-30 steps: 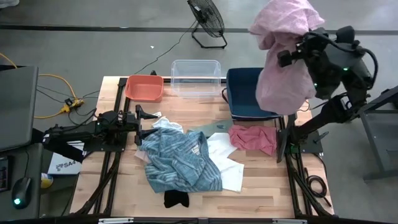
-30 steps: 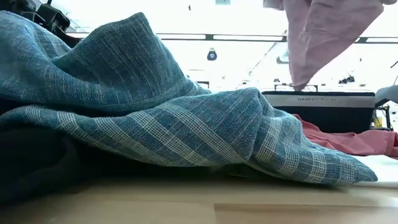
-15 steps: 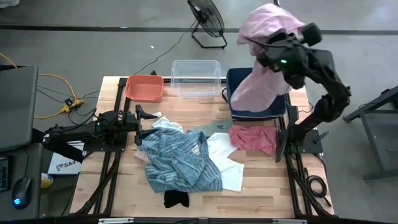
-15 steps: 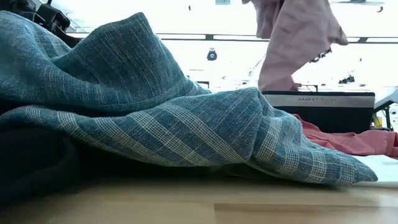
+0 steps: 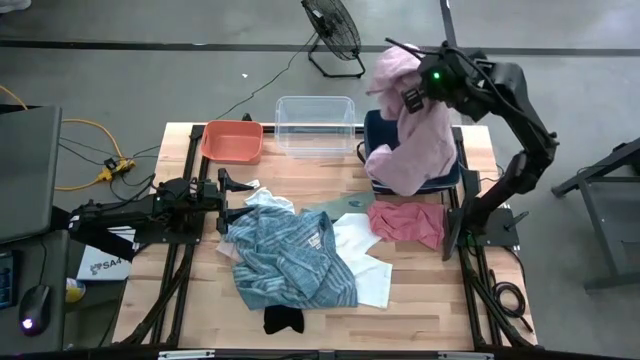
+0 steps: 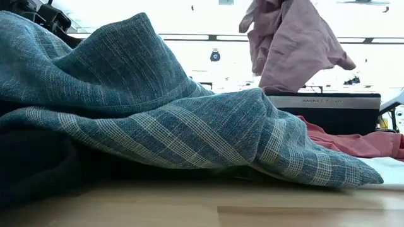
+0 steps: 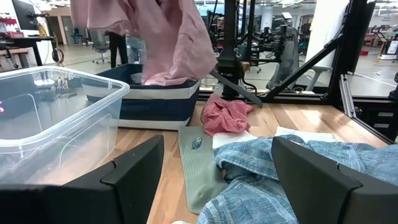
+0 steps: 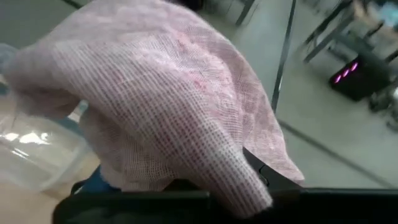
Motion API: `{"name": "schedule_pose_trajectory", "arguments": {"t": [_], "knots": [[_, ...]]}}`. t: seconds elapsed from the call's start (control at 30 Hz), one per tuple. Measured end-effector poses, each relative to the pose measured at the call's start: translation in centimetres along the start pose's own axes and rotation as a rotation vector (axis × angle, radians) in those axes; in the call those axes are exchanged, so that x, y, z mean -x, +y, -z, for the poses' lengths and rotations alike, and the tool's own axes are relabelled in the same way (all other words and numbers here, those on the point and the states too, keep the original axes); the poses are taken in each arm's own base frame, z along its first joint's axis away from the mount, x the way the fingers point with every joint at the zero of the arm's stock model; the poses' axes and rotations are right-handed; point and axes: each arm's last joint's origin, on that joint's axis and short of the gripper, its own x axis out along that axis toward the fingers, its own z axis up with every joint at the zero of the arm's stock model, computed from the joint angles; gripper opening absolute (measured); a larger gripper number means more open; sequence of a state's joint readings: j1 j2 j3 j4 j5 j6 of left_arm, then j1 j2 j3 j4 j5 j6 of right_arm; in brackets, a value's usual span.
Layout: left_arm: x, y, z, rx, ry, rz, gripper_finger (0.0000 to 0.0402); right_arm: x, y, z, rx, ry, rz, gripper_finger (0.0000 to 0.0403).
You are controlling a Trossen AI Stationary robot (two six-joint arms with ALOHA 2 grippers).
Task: Pick & Place Cloths
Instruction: Put the pink polo shirt into the blue bin
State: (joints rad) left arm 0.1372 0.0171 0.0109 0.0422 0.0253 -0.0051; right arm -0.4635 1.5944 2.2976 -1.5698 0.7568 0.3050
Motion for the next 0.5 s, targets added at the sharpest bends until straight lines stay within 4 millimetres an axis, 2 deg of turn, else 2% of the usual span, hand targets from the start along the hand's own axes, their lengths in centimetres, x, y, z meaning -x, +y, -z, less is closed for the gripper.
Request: {"name": "schedule_pose_trajectory", "arguments": {"t": [0.23, 0.4, 0.5], "knots": [[0.0, 0.0, 0.0, 0.000, 0.000, 0.000, 0.0292, -4.0, -0.2, 0.8, -0.031, 0.148, 0.043, 0.0005], [0.0, 0.0, 0.0, 0.000, 0.000, 0.000, 0.0292, -7.3, -0.8, 1.9, 0.011, 0.242, 0.193, 0.0005], [0.0, 0.0, 0.0, 0.000, 0.000, 0.000, 0.0292, -8.5, -1.6, 2.3, 0.050, 0.263, 0.307, 0.0005]]}}
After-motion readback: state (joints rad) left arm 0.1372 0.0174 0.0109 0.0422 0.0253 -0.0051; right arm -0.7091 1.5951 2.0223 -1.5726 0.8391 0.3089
